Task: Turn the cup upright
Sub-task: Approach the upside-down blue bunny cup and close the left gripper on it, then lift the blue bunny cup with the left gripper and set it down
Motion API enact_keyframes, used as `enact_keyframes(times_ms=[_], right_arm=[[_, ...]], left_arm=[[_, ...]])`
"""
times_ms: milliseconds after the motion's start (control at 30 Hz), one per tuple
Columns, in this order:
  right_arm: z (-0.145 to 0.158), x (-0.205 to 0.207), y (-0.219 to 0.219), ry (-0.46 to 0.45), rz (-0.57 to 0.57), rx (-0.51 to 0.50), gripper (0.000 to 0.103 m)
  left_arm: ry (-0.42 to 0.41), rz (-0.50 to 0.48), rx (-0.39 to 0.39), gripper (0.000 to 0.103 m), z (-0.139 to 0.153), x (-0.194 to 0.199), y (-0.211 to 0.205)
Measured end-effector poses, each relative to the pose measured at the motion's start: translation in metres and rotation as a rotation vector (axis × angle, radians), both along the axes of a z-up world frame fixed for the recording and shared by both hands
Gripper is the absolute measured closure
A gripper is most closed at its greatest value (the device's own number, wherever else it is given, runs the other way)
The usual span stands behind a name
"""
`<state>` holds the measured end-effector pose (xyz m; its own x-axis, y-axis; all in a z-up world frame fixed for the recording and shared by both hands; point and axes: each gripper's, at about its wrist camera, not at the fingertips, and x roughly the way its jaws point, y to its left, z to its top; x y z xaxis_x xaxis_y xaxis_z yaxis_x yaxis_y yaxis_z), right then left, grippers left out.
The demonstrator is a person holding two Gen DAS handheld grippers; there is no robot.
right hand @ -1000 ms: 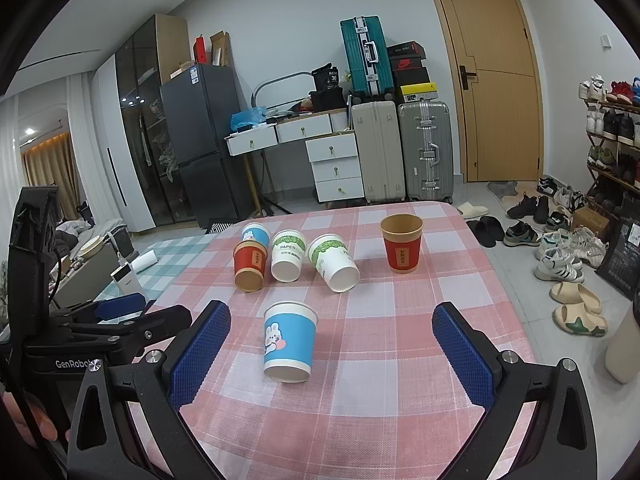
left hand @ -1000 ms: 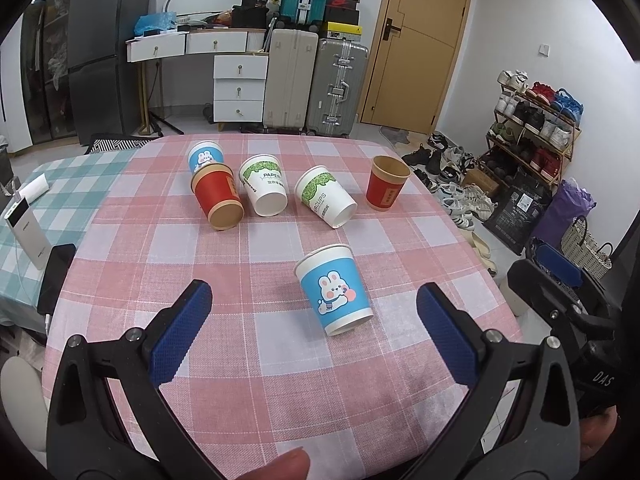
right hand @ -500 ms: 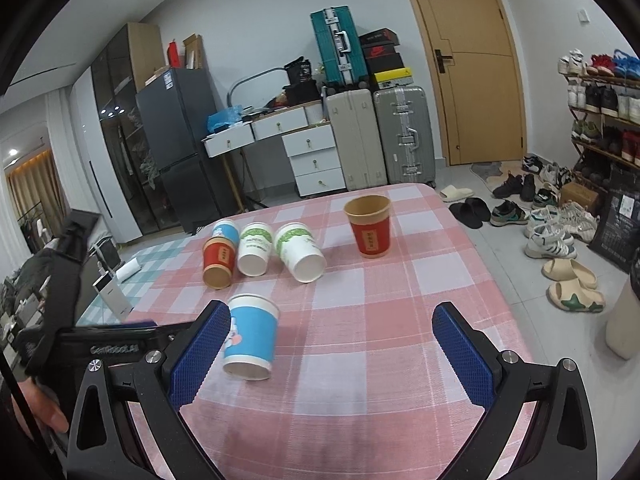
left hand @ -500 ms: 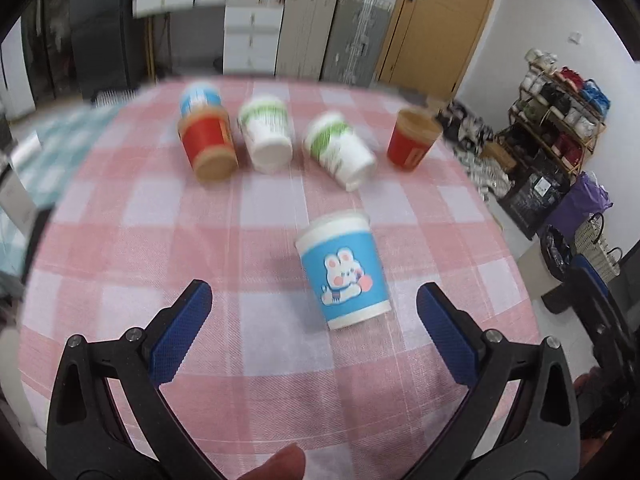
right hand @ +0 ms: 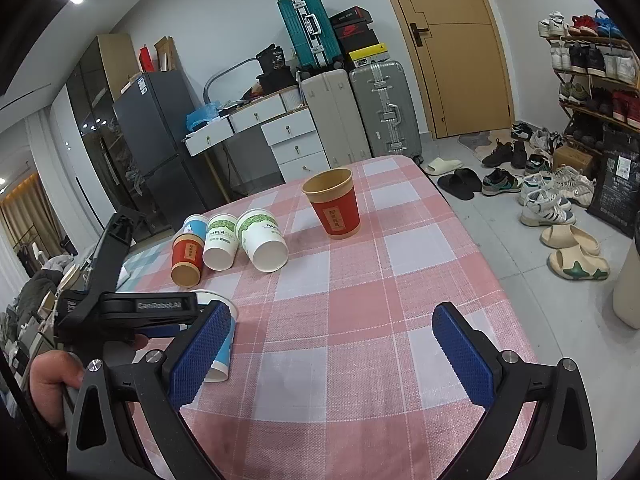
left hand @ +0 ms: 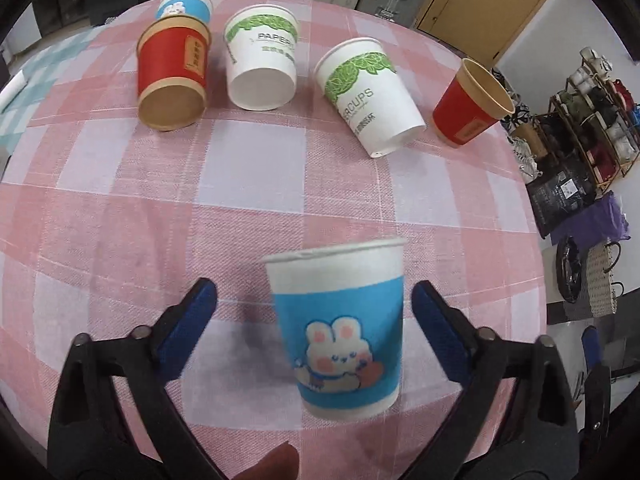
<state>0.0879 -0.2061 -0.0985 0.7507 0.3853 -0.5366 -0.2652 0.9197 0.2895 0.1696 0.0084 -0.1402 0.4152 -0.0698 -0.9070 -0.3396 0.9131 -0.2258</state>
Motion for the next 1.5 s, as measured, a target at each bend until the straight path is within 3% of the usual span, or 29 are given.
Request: enact_keyframes(times_ms=[33,100,167,367,533,733,1000,1067,1200,1367,1500], right_arm=[[0.000,0.000,0.000,-0.001,-0.001,-0.001,0.000],[0.002,-0.001,0.000,-0.005,0.000,0.002,0.000],[0.003,-0.003,0.000,-0.009,0.000,0.005,0.000],[0.017,-0.018,0.007,-0.035,0.008,0.003,0.000],[0.033,-0.037,0.023,-0.071,0.028,0.004,0.000],[0.044,-0.055,0.049,-0.077,0.077,0.010,0.000],[0.044,-0.078,0.080,-0.070,0.158,0.003,0.000],[0.041,-0.081,0.087,-0.065,0.174,-0.002,0.000],[0.035,-0.085,0.099,-0.054,0.204,-0.012,0.000],[0.027,-0.085,0.105,-0.034,0.211,-0.034,0.000],[0.019,-0.079,0.107,-0.012,0.212,-0.051,0.000]], left_arm=[[0.008,-0.008,0.015,0.021,-0.003,0.003,-0.001],[0.037,-0.038,0.005,0.043,-0.010,0.008,-0.002],[0.032,-0.043,-0.013,0.044,-0.011,0.006,0.000],[-0.001,-0.071,-0.039,0.046,0.008,-0.012,0.007],[-0.047,-0.108,-0.024,0.046,0.054,-0.040,0.024],[-0.120,-0.114,0.016,0.046,0.131,-0.102,0.062],[-0.117,-0.109,-0.034,0.044,0.162,-0.188,0.098],[-0.118,-0.084,-0.037,0.044,0.156,-0.205,0.105],[-0.070,-0.042,-0.123,0.044,0.118,-0.226,0.115],[-0.007,0.015,-0.228,0.044,0.057,-0.223,0.111],[0.044,0.034,-0.239,0.044,0.022,-0.214,0.105]])
